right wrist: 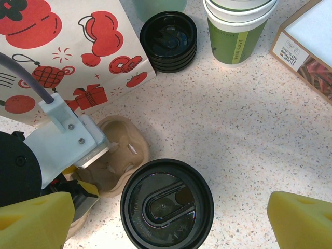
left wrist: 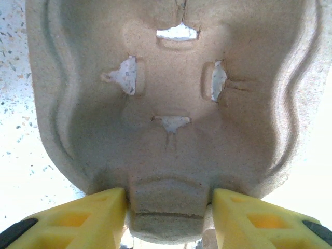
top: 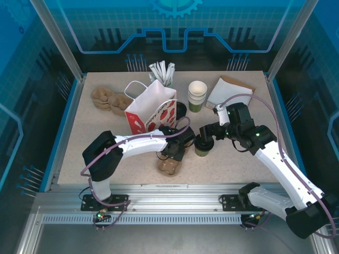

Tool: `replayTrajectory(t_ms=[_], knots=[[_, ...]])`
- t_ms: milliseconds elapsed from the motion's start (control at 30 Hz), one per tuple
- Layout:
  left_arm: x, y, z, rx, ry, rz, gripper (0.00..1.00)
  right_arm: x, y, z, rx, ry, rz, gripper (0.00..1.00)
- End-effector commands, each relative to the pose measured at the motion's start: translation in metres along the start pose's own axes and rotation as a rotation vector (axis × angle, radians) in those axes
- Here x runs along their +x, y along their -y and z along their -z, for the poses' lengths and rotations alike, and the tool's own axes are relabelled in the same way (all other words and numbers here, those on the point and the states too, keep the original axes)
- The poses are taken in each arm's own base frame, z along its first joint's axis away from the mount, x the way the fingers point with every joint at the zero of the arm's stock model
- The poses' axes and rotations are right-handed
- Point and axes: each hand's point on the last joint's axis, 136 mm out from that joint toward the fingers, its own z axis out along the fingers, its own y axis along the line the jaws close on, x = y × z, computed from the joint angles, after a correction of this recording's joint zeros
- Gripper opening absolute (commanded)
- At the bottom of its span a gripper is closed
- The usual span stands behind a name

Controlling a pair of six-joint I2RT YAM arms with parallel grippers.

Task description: Pack the takeout coffee

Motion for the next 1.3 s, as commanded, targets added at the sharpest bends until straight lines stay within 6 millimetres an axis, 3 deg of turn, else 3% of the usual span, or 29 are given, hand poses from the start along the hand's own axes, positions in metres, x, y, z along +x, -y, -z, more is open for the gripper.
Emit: replayTrajectory(t_ms=[0, 800, 1267], knots=[[0.002, -0.003, 0.007, -0.024, -0.001, -0.002, 0.48, 0.002, 0.002, -0.002, -0.004, -0.001, -0.003, 0.97], [0.015, -0.006, 0.005, -0.026, -0.018, 0.004, 0.53, 0.004, 0.002, -0.002, -0.003, -0.005, -0.004, 0.97], [0.019, -0.003, 0.007, 0.014, -0.012, 0.005, 0.43, 0.003, 0.002, -0.002, -0.004, -0.004, -0.004, 0.97]])
